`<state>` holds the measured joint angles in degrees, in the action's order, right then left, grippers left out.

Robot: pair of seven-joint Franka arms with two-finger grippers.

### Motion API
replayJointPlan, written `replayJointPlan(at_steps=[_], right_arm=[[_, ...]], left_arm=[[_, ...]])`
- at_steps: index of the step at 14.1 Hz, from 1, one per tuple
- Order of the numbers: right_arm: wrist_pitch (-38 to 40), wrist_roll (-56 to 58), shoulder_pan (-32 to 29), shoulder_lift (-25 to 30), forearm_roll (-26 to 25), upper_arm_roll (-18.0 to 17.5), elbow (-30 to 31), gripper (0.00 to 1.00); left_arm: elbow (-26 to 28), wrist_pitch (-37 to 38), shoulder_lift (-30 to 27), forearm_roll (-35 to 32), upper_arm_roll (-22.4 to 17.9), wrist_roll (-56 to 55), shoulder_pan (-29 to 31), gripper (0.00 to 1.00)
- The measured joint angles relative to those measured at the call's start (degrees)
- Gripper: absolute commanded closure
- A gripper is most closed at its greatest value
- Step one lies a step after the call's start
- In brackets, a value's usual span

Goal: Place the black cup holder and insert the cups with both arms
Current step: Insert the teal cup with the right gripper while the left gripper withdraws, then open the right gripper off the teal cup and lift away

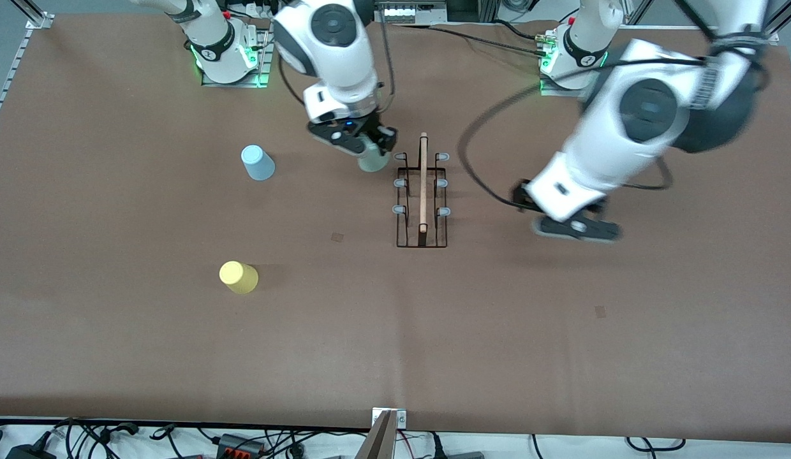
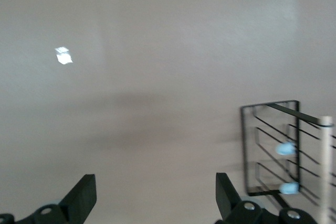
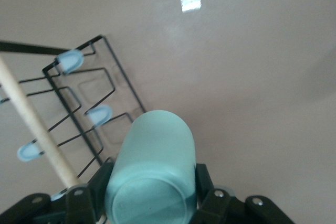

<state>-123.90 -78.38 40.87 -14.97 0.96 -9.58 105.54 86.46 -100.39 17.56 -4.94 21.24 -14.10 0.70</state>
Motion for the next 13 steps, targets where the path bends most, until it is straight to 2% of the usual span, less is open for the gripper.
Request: replayJointPlan(at_steps=[4, 9, 11, 12, 13], right_arm=[[-0.6, -1.5, 0.6, -2.1, 0.0, -1.3, -2.5, 0.88], [-2.3, -1.9, 0.7, -4.4, -1.0, -1.8, -2.5, 0.87], [-3.3, -1.9, 0.8, -5.6, -1.3, -1.8, -2.5, 0.79], [-3.8, -1.9, 0.8, -6.1, -1.4, -1.9, -2.6, 0.65], [-4.5, -1.9, 0.9, -6.7, -1.4, -1.9, -2.6, 0.55]], left_arm=[[-5.1, 6.1, 0.0, 0.0, -0.1, 9.4, 7.5, 0.00], [-10.4, 15.1, 0.0, 0.0, -0.4, 10.5, 12.7, 0.00], [-11.4, 16.1, 0.0, 0.0, -0.6, 11.3, 14.6, 0.00], [-11.4, 16.2, 0.0, 0.2, -0.6, 12.4, 15.9, 0.00], [-11.4, 16.2, 0.3, 0.8, -0.7, 13.9, 17.5, 0.00]])
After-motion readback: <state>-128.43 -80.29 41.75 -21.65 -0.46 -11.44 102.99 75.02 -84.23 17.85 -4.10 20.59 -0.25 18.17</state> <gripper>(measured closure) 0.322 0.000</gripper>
